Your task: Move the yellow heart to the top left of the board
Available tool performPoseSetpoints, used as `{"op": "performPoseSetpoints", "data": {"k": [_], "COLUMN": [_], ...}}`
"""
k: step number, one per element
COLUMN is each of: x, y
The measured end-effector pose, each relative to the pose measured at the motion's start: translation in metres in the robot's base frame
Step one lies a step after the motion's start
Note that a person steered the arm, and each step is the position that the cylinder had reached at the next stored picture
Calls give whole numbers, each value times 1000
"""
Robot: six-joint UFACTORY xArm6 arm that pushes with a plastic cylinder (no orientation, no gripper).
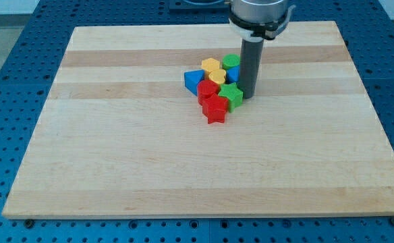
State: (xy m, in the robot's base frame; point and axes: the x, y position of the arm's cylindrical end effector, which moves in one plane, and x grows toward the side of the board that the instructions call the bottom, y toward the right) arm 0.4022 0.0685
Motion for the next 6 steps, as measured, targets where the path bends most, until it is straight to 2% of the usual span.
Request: {"op": "performPoseSetpoints", "data": {"k": [2, 6], "x": [-18, -23], "y": [-21, -94]}}
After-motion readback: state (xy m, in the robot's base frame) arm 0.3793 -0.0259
